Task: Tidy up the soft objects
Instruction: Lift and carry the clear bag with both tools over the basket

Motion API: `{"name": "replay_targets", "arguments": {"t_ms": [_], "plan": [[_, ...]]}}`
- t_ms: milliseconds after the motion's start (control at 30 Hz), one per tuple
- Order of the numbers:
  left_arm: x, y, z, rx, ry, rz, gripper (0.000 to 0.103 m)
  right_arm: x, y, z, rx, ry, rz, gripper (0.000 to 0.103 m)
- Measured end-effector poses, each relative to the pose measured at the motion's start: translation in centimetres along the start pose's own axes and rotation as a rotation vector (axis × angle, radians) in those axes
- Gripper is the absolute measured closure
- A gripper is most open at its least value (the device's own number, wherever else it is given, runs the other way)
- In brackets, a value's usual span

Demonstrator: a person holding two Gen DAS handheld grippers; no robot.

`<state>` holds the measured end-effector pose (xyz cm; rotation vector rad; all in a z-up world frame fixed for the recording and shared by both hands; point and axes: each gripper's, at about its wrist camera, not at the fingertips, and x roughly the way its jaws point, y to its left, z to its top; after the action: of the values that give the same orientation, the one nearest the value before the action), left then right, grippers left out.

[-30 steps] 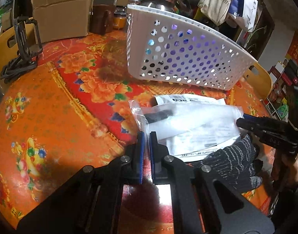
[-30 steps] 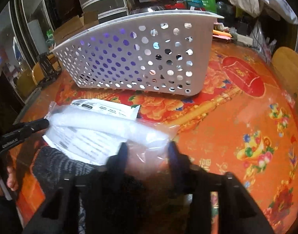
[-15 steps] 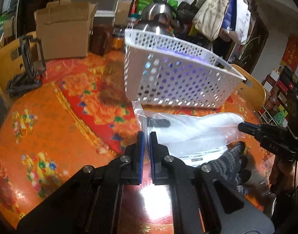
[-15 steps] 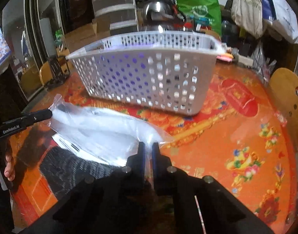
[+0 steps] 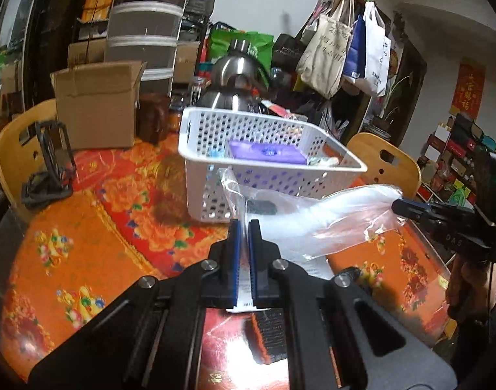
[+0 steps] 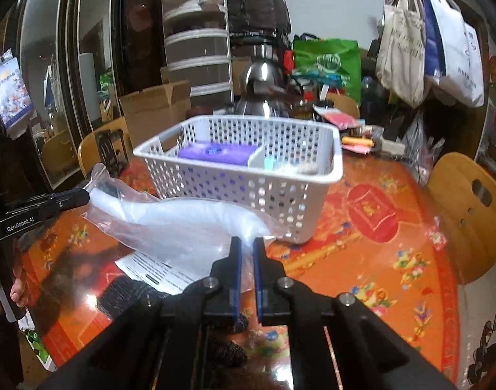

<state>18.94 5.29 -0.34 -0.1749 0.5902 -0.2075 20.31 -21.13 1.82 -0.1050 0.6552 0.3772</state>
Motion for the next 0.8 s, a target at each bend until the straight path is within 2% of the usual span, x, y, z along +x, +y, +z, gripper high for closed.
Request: {"name": "replay_targets", "arguments": {"t_ms": [200, 367, 500, 633, 800], "plan": [[-0.4, -0.6, 3.8, -0.01, -0.011, -0.019, 0.099, -2.0, -0.2, 2.4, -0.011, -0.043, -0.016, 0.098], [0.7, -0.6, 8.9, -0.021, -0.02, -0.005, 0.099, -2.4, -0.8, 6.1, -0.006, -0.064, -0.032, 0.098], [3.7, -0.1, 13.0, -0.039, 0.009, 0.012, 0.099, -0.2, -2.0, 9.2, 0.005, -0.035, -0.051, 0.098], [7.9, 0.6, 15.8, -0.043, 0.06, 0.053, 0.099, 3.2, -3.1, 11.2, 0.034, 0.016, -0.061, 0.098], [12.6, 1.2, 16.7, -0.045, 0.117, 0.094, 0.099, 7.0, -4.5, 12.5, 0.044, 0.059, -0.075, 0.098]]}}
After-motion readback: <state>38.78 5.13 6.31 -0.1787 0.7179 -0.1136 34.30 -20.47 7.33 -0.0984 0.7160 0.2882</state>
